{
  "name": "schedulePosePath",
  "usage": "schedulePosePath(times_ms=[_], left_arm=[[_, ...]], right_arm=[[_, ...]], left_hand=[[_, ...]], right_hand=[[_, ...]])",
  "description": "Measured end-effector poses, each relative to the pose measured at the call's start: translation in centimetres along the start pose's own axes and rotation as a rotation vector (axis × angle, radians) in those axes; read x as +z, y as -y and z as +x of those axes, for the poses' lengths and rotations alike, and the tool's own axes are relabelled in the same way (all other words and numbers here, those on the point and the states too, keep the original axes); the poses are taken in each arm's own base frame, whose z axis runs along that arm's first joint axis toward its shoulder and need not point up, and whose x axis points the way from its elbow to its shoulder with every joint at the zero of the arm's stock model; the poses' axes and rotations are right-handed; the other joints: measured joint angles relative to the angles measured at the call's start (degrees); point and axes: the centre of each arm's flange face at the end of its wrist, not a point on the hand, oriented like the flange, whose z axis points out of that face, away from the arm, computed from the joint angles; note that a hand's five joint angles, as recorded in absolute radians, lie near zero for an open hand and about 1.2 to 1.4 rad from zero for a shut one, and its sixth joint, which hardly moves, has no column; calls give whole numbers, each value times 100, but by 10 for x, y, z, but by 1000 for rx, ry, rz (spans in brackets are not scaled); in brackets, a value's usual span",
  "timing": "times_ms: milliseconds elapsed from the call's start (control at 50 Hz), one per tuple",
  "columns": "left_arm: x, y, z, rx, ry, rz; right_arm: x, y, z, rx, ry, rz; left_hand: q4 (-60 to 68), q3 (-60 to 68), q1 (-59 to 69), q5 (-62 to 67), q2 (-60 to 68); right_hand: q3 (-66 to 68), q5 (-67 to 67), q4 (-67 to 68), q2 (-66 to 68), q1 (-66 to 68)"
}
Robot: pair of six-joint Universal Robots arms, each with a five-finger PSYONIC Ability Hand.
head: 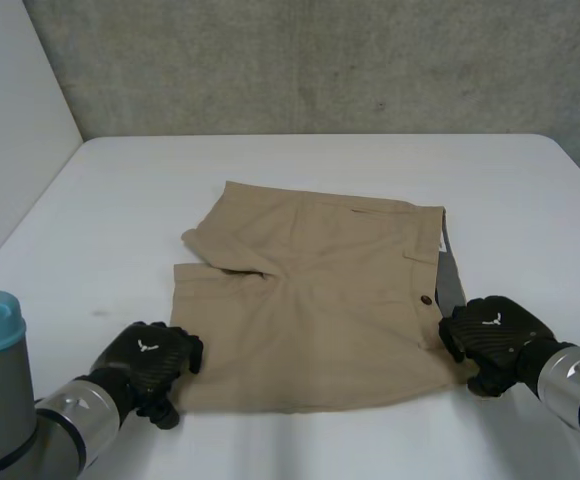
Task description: Fold the shorts.
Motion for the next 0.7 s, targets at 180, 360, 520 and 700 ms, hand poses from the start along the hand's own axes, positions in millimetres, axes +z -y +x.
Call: schedulePosePath(times_ms=[180,360,520,700], left_arm=[[12,-10,1,-5,14,-30],[14,-13,5,10,13,-32],[15,-11,3,18,44,-10],[21,-10,1,22,55,3]], right_arm=[[4,-2,1,5,-14,9],[0,-1,4,41,-32,5],[-5,1,7,50,-48,16],[-8,4,5,44,-30,47]], left_hand=[[427,445,417,423,446],[971,992,656,971,993],[1990,2000,1510,1989,2011],[3340,3315,2792,3185,3353]], right_hand=[[1552,1467,1594,1502,955],[1552,1467,1594,1502,956],[1464,1417,1458,1404,925],[-831,-598,-816,-792,-654]])
